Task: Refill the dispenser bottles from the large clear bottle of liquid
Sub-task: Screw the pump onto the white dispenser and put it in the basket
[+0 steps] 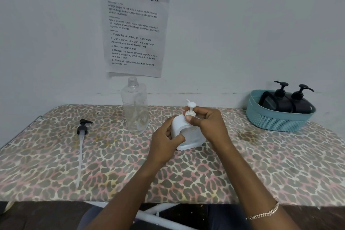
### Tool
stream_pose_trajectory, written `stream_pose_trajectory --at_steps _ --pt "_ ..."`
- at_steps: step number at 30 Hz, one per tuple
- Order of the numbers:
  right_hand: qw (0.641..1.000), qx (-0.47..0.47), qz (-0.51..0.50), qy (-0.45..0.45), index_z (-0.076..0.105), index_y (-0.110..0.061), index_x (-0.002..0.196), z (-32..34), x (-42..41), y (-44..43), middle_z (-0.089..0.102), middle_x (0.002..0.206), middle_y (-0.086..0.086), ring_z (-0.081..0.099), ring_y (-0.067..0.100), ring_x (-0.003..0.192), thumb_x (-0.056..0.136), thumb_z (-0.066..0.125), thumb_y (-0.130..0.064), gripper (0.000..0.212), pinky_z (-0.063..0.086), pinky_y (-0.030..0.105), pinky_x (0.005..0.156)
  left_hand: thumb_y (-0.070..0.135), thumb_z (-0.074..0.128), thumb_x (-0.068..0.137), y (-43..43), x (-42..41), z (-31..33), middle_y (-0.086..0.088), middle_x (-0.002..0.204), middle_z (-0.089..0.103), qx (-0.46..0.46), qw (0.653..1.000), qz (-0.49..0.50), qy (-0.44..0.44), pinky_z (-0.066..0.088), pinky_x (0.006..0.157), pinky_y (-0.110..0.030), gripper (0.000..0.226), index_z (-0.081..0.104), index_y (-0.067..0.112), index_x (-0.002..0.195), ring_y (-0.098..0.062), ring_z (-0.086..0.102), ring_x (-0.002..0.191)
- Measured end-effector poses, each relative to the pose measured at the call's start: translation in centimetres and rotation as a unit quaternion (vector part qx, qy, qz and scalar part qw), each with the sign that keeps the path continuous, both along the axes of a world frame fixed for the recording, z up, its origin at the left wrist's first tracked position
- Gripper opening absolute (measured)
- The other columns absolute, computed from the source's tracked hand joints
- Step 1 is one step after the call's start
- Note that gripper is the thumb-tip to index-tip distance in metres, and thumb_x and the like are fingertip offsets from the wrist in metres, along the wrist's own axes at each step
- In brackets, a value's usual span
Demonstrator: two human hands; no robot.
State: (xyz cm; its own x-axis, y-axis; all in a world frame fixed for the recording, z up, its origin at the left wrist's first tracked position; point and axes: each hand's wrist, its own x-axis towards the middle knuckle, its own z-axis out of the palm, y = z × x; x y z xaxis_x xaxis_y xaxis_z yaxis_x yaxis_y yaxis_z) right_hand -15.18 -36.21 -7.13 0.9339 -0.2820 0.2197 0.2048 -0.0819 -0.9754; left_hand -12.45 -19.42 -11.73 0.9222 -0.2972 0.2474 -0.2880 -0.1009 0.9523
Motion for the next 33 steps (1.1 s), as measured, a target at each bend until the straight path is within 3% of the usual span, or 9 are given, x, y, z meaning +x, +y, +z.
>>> stream_pose_trajectory --at_steps 5,10,16,20,23,26,29,33 --pt "0.999 0.004 -0.035 -0.007 0.083 -0.022 0.106 -0.7 0.0 0.7 0.082 0.104 -0.007 0.076 0.012 0.103 0.090 0.080 -0.009 0.021 0.058 0.043 0.100 0.000 0.071 0.088 0.0 0.0 0.0 0.009 0.116 0.077 0.000 1.000 0.003 0.003 0.064 0.082 -0.036 0.058 0.065 0.030 0.137 -0.013 0.075 0.103" --pt "0.998 -0.056 -0.015 -0.031 0.080 -0.024 0.114 -0.9 -0.3 0.1 0.080 0.109 -0.013 0.074 0.004 0.104 0.095 0.077 -0.018 0.020 0.054 0.027 0.092 0.002 0.072 0.089 0.0 0.0 0.0 0.013 0.119 0.076 0.004 1.000 0.002 0.002 0.064 0.085 -0.034 0.058 0.063 0.028 0.141 -0.010 0.074 0.106" --pt "0.985 -0.173 0.006 0.018 0.071 -0.036 0.131 -1.0 -0.5 -1.4 0.069 0.132 -0.021 0.063 -0.001 0.123 0.086 0.074 -0.062 0.052 0.048 0.035 0.108 0.005 0.072 0.089 0.0 0.1 -0.1 0.013 0.120 0.074 0.004 1.000 -0.003 0.008 0.064 0.088 -0.037 0.058 0.062 0.030 0.140 -0.009 0.072 0.108" --pt "0.976 -0.206 0.062 0.036 0.068 -0.037 0.133 0.2 -1.0 -2.5 0.064 0.135 -0.024 0.059 -0.006 0.124 0.091 0.080 -0.042 0.045 0.045 0.025 0.101 -0.002 0.068 0.089 0.0 0.2 -0.1 0.013 0.129 0.071 -0.013 1.000 -0.011 0.012 0.061 0.090 -0.031 0.065 0.060 0.033 0.144 -0.009 0.070 0.115" --pt "0.960 -0.259 0.083 0.060 0.066 -0.039 0.137 0.9 -1.1 -3.4 0.063 0.137 -0.023 0.059 -0.001 0.123 0.091 0.081 -0.036 0.048 0.048 0.030 0.101 -0.003 0.068 0.089 0.0 0.2 -0.2 0.015 0.140 0.065 -0.022 1.000 -0.004 0.021 0.057 0.089 -0.021 0.073 0.054 0.033 0.151 -0.002 0.066 0.119" --pt "0.948 -0.297 0.092 0.075 0.068 -0.041 0.136 1.8 -1.3 -4.2 0.065 0.134 -0.024 0.060 -0.006 0.118 0.090 0.080 -0.030 0.049 0.049 0.026 0.096 0.000 0.069 0.088 0.0 0.4 -0.4 0.016 0.141 0.065 -0.030 0.999 -0.003 0.023 0.056 0.096 -0.026 0.073 0.054 0.032 0.152 -0.002 0.064 0.122" --pt "0.932 -0.341 0.091 0.080 0.070 -0.039 0.134 2.6 -1.5 -4.6 0.070 0.129 -0.022 0.064 -0.008 0.111 0.087 0.080 -0.026 0.050 0.048 0.019 0.089 0.017 0.069 0.080 0.0 0.5 -0.5 0.013 0.133 0.070 -0.048 0.998 0.012 0.033 0.057 0.097 -0.032 0.067 0.060 0.028 0.146 -0.006 0.067 0.119" --pt "0.917 -0.382 0.070 0.094 0.078 -0.032 0.121 3.3 -1.8 -4.5 0.076 0.112 -0.015 0.070 0.002 0.096 0.081 0.084 -0.032 0.040 0.057 0.028 0.085 0.025 0.071 0.080 0.0 0.7 -0.5 0.009 0.121 0.073 -0.058 0.996 0.061 0.033 0.059 0.096 -0.036 0.057 0.065 0.028 0.136 -0.008 0.069 0.111"
